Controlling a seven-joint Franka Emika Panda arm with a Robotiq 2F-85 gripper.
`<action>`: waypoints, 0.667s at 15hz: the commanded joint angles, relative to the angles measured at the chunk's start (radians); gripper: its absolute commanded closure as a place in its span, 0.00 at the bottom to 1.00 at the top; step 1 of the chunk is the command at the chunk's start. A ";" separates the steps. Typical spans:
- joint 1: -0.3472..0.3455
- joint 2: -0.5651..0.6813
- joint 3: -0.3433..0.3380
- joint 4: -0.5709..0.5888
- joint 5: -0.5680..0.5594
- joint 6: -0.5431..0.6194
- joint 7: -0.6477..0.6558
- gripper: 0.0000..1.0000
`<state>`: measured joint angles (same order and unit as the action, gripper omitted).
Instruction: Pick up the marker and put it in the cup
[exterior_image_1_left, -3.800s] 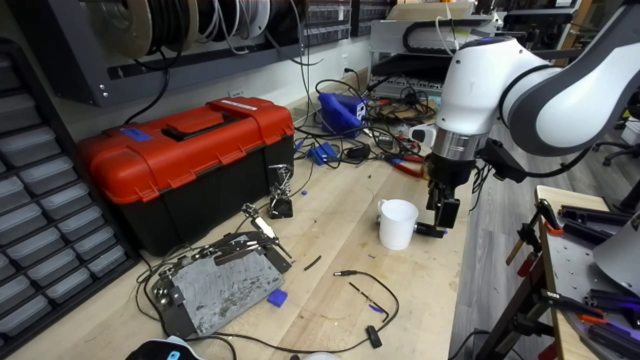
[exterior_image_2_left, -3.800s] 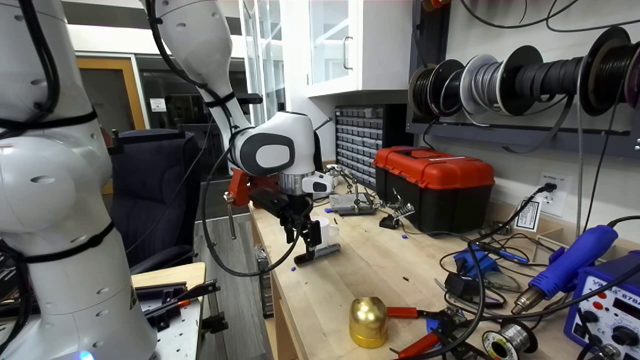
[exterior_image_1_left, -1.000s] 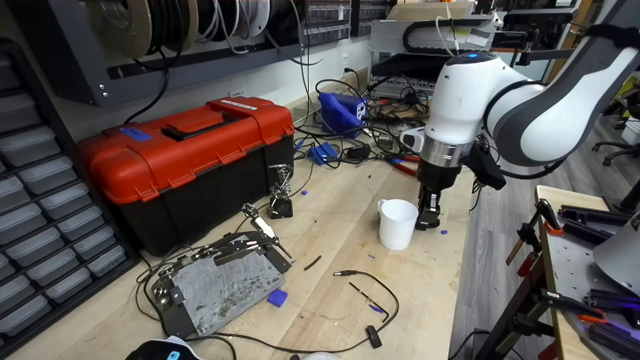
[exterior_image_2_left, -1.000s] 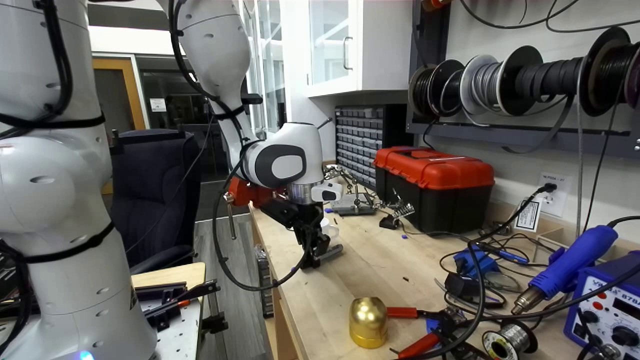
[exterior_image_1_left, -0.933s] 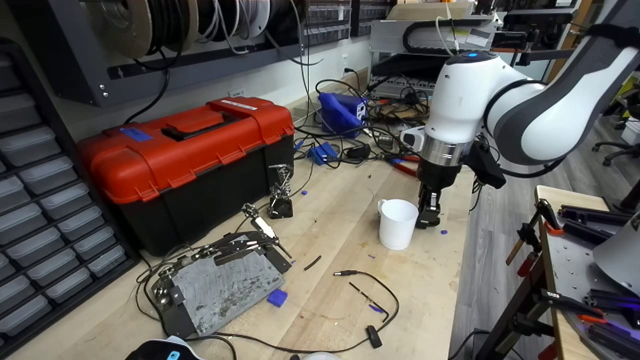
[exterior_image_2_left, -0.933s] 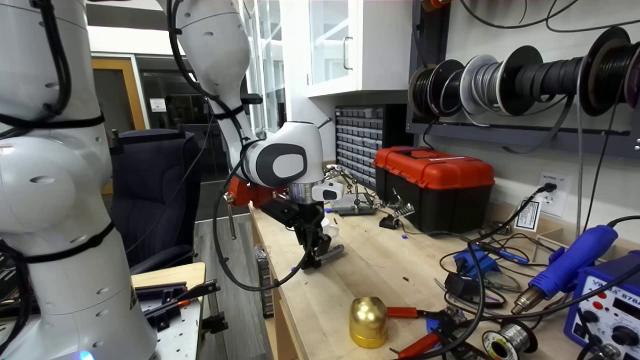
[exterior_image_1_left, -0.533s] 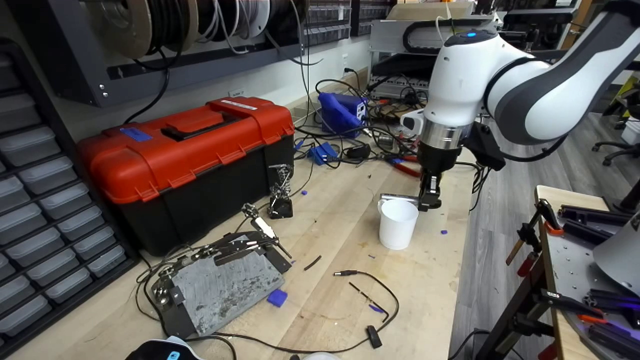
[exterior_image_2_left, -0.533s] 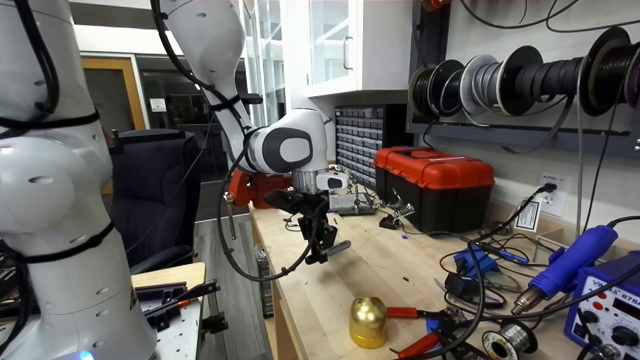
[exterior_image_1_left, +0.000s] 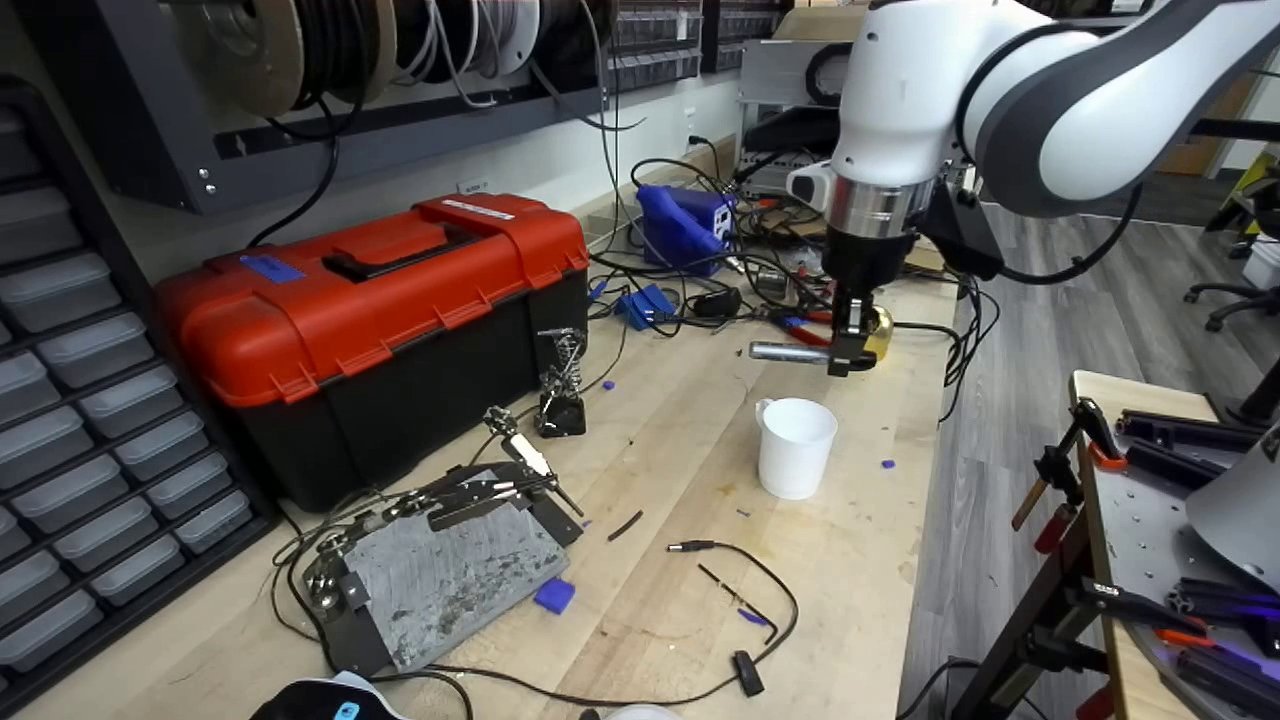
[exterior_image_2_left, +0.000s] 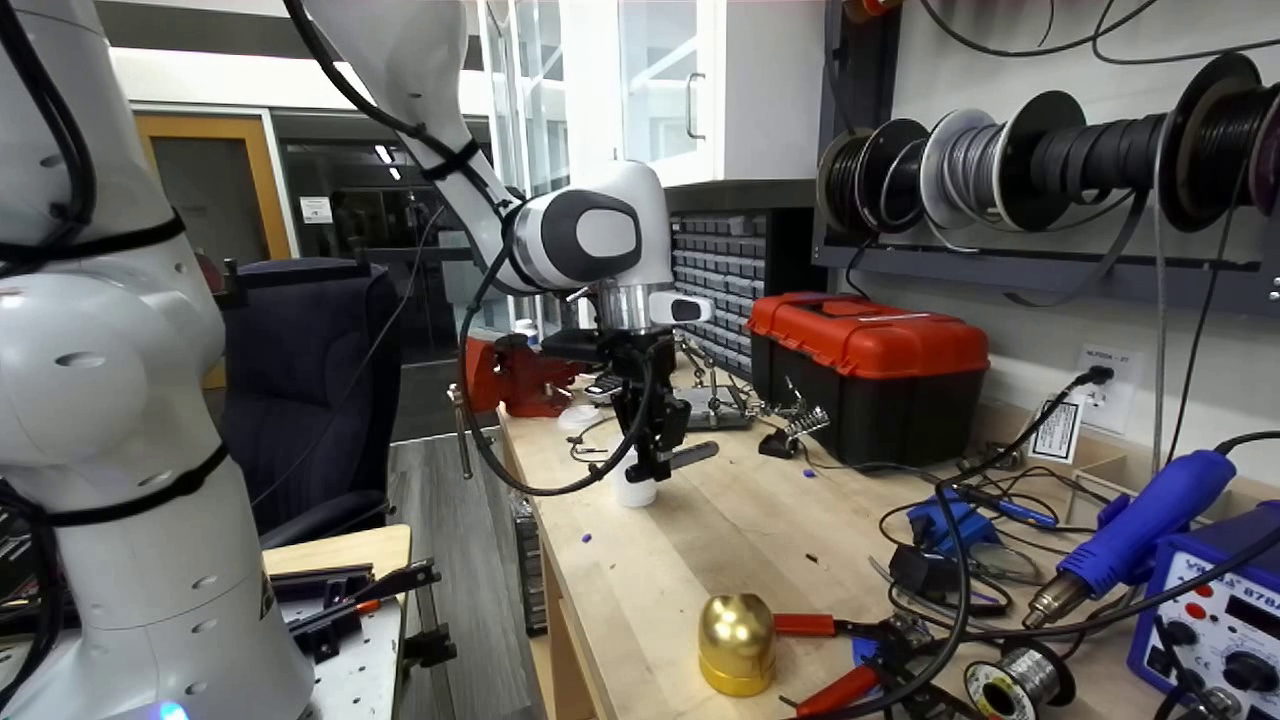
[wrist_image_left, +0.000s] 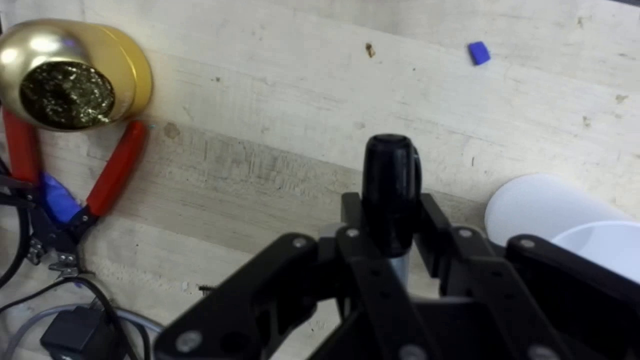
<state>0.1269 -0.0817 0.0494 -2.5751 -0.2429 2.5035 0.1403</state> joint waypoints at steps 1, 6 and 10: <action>-0.012 -0.065 0.023 0.045 0.060 -0.118 -0.022 0.93; -0.003 -0.078 0.031 0.117 0.189 -0.242 -0.058 0.93; -0.003 -0.064 0.034 0.169 0.270 -0.354 -0.095 0.93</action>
<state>0.1288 -0.1334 0.0768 -2.4412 -0.0216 2.2465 0.0776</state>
